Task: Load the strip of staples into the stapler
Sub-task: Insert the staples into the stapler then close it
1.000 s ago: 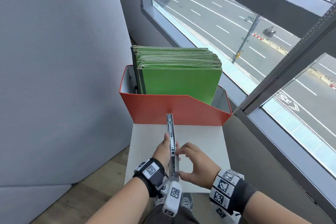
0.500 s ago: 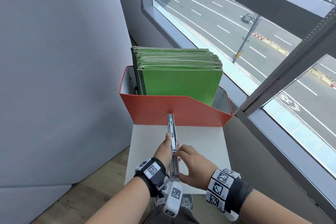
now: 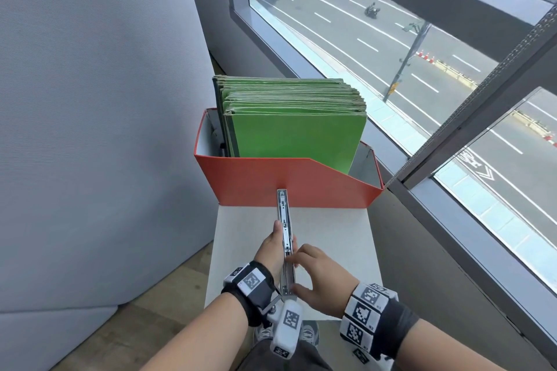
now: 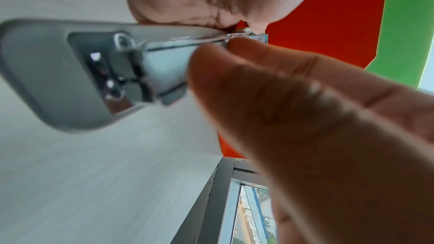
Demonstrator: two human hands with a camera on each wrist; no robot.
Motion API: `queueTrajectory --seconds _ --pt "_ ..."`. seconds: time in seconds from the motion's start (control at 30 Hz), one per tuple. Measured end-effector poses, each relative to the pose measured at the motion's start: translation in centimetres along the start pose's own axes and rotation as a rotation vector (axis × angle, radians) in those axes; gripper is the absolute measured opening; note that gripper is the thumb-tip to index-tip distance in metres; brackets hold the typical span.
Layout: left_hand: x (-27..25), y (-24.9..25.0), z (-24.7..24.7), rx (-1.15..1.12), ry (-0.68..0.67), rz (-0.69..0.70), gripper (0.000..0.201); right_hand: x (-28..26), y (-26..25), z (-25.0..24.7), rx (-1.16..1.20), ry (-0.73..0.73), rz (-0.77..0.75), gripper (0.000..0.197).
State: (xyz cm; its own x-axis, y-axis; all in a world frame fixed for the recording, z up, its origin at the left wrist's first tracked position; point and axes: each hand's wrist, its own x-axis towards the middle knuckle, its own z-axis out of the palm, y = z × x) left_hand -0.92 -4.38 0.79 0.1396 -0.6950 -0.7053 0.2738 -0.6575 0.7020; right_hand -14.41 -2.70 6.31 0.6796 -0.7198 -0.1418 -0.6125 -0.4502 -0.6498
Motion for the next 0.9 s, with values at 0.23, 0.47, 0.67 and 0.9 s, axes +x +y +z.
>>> queueTrajectory --seconds 0.23,0.47,0.67,0.9 --pt "0.0 -0.1 0.0 -0.038 0.002 -0.009 0.057 -0.3 -0.1 1.4 0.023 0.062 0.057 0.025" --pt "-0.8 0.1 0.2 -0.039 -0.044 -0.03 0.058 3.7 1.9 -1.8 0.358 0.258 0.332 0.008" --pt "-2.6 0.1 1.1 -0.035 -0.145 -0.064 0.058 8.8 3.9 -3.5 0.786 0.189 0.609 0.036" --pt "-3.7 -1.6 -0.9 -0.194 -0.261 -0.2 0.06 10.0 5.1 -3.8 0.841 0.21 0.626 0.02"
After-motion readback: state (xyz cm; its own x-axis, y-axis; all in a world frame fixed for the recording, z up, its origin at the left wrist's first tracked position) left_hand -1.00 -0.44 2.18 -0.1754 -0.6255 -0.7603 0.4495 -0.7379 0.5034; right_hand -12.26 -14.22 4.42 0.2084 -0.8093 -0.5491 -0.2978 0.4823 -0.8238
